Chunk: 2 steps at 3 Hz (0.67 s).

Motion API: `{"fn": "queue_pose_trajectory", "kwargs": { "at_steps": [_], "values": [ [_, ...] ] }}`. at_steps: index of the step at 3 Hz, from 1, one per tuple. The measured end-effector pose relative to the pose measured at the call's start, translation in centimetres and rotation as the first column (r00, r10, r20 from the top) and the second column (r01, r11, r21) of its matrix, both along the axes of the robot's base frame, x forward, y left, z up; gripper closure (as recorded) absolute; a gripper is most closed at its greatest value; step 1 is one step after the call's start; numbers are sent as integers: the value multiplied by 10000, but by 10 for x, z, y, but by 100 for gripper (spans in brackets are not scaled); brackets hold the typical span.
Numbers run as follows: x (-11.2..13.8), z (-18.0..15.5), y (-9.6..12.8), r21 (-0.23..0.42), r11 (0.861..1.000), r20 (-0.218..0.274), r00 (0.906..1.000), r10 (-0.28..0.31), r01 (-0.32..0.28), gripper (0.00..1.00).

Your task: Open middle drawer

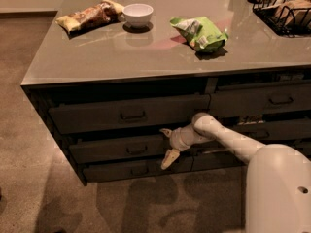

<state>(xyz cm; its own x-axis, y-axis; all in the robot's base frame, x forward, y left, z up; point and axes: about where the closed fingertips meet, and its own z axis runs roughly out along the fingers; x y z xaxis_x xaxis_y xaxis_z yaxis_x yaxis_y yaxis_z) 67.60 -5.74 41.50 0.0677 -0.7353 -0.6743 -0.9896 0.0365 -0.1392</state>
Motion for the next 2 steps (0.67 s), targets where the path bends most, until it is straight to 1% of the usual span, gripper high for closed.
{"fn": "queue_pose_trajectory", "kwargs": {
  "at_steps": [1, 2],
  "values": [
    [-2, 1, 0, -3, 10000, 118, 9999, -92, 92, 0],
    [-2, 6, -3, -92, 9998, 415, 9990, -171, 175, 0]
  ]
}}
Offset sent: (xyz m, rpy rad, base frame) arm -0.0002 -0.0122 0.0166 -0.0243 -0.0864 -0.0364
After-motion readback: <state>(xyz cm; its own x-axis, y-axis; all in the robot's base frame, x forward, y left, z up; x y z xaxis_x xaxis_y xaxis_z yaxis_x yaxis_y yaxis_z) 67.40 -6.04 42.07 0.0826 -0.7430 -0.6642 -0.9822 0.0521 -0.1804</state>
